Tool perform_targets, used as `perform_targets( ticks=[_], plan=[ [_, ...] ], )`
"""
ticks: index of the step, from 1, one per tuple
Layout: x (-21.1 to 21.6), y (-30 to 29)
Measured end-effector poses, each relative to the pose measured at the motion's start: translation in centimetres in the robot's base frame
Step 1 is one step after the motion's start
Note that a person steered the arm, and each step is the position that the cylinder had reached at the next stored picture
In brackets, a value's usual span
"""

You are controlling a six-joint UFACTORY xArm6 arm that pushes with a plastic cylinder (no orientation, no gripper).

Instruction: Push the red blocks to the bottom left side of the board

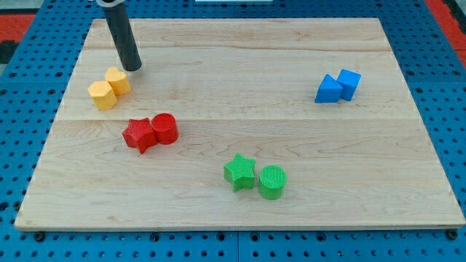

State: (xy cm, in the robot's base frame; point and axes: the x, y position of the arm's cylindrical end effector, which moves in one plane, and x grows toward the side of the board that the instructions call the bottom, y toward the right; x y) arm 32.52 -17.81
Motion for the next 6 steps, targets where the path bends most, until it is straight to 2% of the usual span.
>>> perform_targets(
  ticks=[1, 2, 3, 4, 5, 6],
  plan=[
    [4.3, 1.2],
    [7.8, 5.5],
    [7.9, 11.3],
    [11.9, 12.7],
    [14.0, 10.7],
    [14.0, 6.3]
  ],
)
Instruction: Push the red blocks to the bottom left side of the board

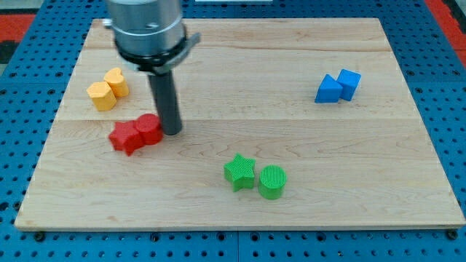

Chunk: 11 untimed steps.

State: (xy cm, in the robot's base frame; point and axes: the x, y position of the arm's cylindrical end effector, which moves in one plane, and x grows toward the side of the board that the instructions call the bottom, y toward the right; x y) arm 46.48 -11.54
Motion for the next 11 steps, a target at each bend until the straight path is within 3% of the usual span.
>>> perform_targets(
  ticks=[1, 6, 9, 11],
  plan=[
    [0.0, -4.3],
    [-0.4, -9.0],
    [-4.8, -11.4],
    [-4.3, -11.4]
  ],
)
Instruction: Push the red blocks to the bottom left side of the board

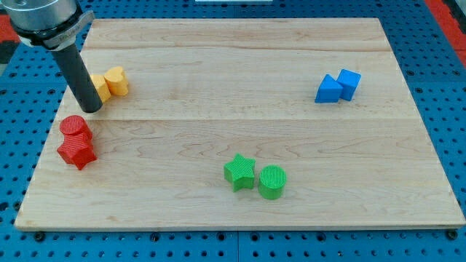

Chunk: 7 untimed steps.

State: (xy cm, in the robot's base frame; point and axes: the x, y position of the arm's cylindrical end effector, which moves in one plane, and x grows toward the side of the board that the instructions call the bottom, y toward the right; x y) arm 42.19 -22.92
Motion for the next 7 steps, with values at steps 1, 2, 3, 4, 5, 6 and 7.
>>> perform_targets(
  ticks=[1, 2, 3, 4, 5, 6, 7],
  plan=[
    [0.5, -0.3],
    [0.9, -1.7],
    [2.2, -2.1],
    [3.5, -2.1],
    [4.9, -2.1],
    [6.3, -2.1],
    [7.1, -1.4]
  ],
)
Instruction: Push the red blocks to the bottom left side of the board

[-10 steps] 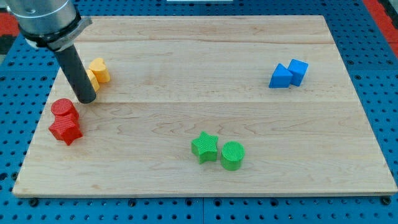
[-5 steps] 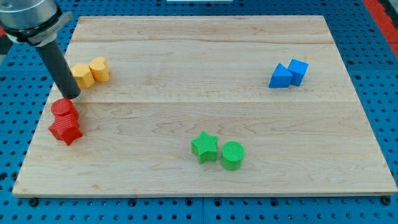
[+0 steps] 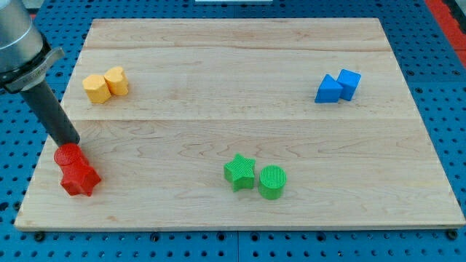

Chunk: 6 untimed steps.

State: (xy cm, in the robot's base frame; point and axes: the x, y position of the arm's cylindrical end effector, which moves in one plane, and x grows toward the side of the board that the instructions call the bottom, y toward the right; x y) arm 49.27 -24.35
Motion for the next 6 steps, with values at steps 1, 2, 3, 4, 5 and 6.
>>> perform_targets(
  ticks=[1, 2, 3, 4, 5, 6],
  plan=[
    [0.0, 1.8],
    [-0.5, 2.9],
    [-4.1, 7.5],
    [-7.3, 11.3],
    [-9.5, 14.2],
    [-9.5, 14.5]
  ],
)
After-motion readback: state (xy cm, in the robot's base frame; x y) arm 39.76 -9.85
